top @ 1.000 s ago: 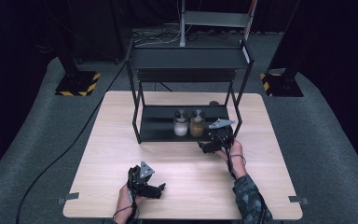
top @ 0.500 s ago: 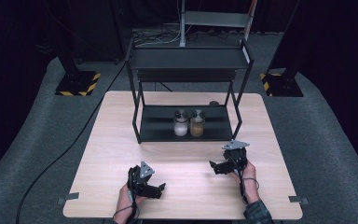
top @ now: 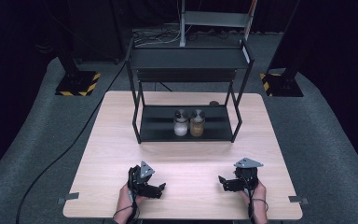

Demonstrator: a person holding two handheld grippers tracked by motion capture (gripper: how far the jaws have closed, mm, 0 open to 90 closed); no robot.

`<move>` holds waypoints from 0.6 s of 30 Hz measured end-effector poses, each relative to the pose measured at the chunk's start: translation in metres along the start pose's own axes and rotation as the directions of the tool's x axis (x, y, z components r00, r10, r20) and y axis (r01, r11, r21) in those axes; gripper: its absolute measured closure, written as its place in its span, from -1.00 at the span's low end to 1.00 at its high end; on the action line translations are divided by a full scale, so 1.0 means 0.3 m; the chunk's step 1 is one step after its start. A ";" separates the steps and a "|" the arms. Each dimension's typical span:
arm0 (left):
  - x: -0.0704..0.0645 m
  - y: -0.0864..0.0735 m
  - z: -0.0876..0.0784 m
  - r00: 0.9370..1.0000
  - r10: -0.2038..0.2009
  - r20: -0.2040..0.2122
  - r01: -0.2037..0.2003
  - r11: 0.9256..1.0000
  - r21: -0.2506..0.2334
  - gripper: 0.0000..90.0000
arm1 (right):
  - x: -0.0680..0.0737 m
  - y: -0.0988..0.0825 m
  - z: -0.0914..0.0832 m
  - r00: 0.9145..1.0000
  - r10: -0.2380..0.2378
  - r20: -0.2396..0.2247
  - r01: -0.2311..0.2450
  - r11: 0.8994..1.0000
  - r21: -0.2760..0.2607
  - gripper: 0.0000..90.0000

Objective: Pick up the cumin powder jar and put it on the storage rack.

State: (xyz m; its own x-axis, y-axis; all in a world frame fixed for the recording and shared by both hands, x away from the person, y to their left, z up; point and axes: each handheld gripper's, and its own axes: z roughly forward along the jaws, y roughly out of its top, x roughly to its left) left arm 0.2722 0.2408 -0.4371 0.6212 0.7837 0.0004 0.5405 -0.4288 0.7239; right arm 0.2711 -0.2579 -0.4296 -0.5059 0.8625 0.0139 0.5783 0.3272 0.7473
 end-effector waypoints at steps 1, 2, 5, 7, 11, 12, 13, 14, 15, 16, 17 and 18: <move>0.000 0.000 0.000 1.000 0.001 0.000 -0.001 1.000 0.001 -0.94 | 0.000 -0.009 -0.003 1.000 0.008 0.001 -0.008 1.000 0.002 -1.00; 0.000 0.000 0.000 1.000 0.000 0.000 0.000 1.000 0.000 -0.94 | 0.000 -0.014 -0.005 1.000 0.015 0.002 -0.015 1.000 0.003 -1.00; -0.001 0.000 0.000 1.000 -0.001 -0.002 0.001 1.000 0.001 -0.94 | 0.003 -0.026 -0.011 1.000 0.017 0.007 -0.017 1.000 -0.011 -1.00; -0.001 0.001 0.000 1.000 -0.001 -0.002 0.001 1.000 0.001 -0.94 | 0.005 -0.033 -0.012 1.000 0.019 0.011 -0.019 1.000 -0.019 -1.00; -0.001 0.000 0.000 1.000 -0.001 -0.002 0.001 1.000 0.000 -0.94 | 0.016 -0.047 -0.013 0.999 0.018 0.029 -0.017 0.999 -0.041 -1.00; -0.002 0.000 0.000 1.000 -0.001 -0.002 0.001 1.000 0.000 -0.94 | 0.017 -0.050 -0.014 0.999 0.019 0.031 -0.018 0.999 -0.045 -1.00; -0.002 0.000 0.001 1.000 -0.002 -0.003 0.002 1.000 0.000 -0.94 | 0.018 -0.052 -0.014 0.999 0.019 0.032 -0.018 0.999 -0.048 -1.00; -0.002 0.000 0.001 1.000 -0.002 -0.003 0.002 1.000 0.000 -0.94 | 0.020 -0.055 -0.015 0.999 0.021 0.036 -0.019 0.998 -0.052 -1.00; -0.003 0.000 0.001 1.000 -0.002 -0.003 0.002 1.000 0.000 -0.94 | 0.025 -0.057 -0.016 0.999 0.021 0.042 -0.018 0.998 -0.055 -1.00; -0.002 0.000 0.001 1.000 -0.002 -0.003 0.002 1.000 0.000 -0.94 | 0.029 -0.057 -0.016 0.999 0.018 0.049 -0.015 0.998 -0.055 -1.00; -0.003 0.000 0.001 1.000 -0.002 -0.003 0.002 1.000 0.000 -0.94 | 0.035 -0.058 -0.016 0.998 0.016 0.055 -0.013 0.998 -0.056 -1.00; -0.003 0.000 0.001 1.000 -0.002 -0.003 0.002 1.000 0.000 -0.94 | 0.040 -0.058 -0.015 0.998 0.011 0.062 -0.007 0.998 -0.056 -1.00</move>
State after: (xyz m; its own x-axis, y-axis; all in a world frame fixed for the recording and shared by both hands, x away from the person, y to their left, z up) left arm 0.2718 0.2400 -0.4372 0.6181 0.7861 0.0010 0.5417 -0.4268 0.7242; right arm 0.2520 -0.2551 -0.4395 -0.4589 0.8883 -0.0194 0.5454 0.2989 0.7831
